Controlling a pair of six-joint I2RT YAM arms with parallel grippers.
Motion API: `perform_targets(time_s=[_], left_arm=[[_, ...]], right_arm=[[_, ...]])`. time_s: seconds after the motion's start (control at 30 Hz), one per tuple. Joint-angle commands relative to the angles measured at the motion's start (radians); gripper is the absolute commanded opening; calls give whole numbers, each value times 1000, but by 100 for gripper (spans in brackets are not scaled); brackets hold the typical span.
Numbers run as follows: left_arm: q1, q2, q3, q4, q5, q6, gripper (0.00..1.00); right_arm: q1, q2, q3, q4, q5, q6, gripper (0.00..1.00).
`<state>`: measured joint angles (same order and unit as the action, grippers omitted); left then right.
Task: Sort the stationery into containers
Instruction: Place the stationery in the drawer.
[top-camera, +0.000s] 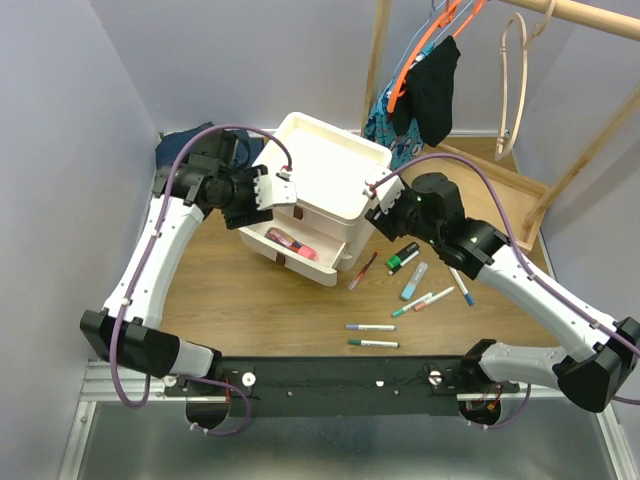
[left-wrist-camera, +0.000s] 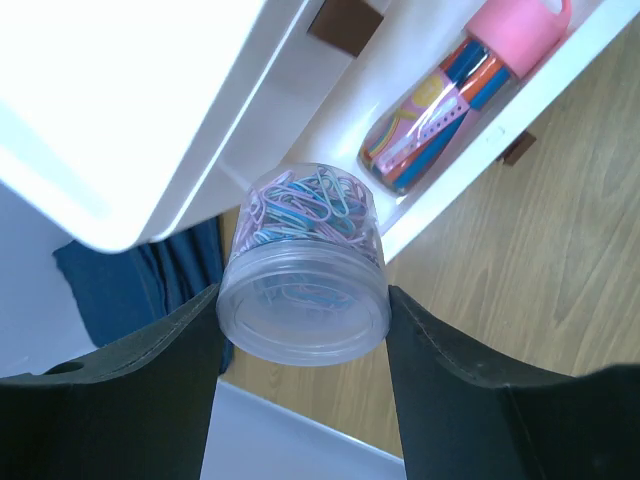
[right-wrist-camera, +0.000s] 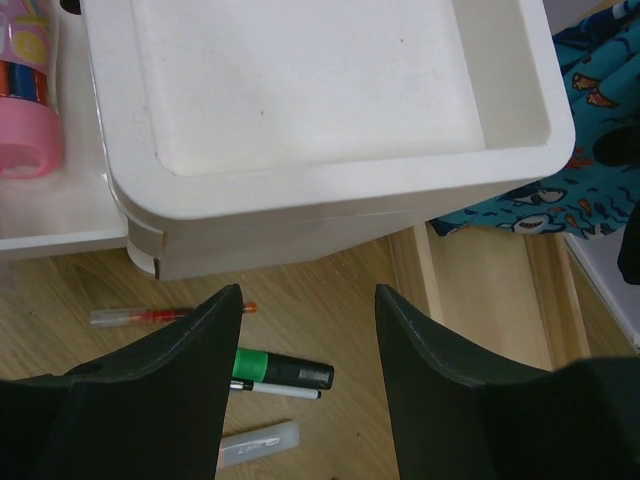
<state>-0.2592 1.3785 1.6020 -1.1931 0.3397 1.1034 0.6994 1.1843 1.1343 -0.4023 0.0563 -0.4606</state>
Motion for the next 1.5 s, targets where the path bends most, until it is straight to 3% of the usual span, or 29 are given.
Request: perform_targets(time_s=[0.0, 0.7, 0.83, 1.07, 1.47], left_arm=[[-38, 100, 6, 49, -79, -74, 61], [-38, 218, -47, 69, -148, -94, 63], [-38, 240, -36, 66, -172, -111, 65], [-38, 243, -19, 76, -185, -126, 77], [-43, 252, 24, 50, -186, -134, 79]], right_arm=[[-21, -51, -31, 14, 14, 19, 64], [-69, -92, -84, 17, -10, 42, 64], [-74, -94, -87, 13, -18, 43, 64], [-81, -95, -85, 7, -24, 48, 64], [-84, -94, -87, 10, -35, 51, 64]])
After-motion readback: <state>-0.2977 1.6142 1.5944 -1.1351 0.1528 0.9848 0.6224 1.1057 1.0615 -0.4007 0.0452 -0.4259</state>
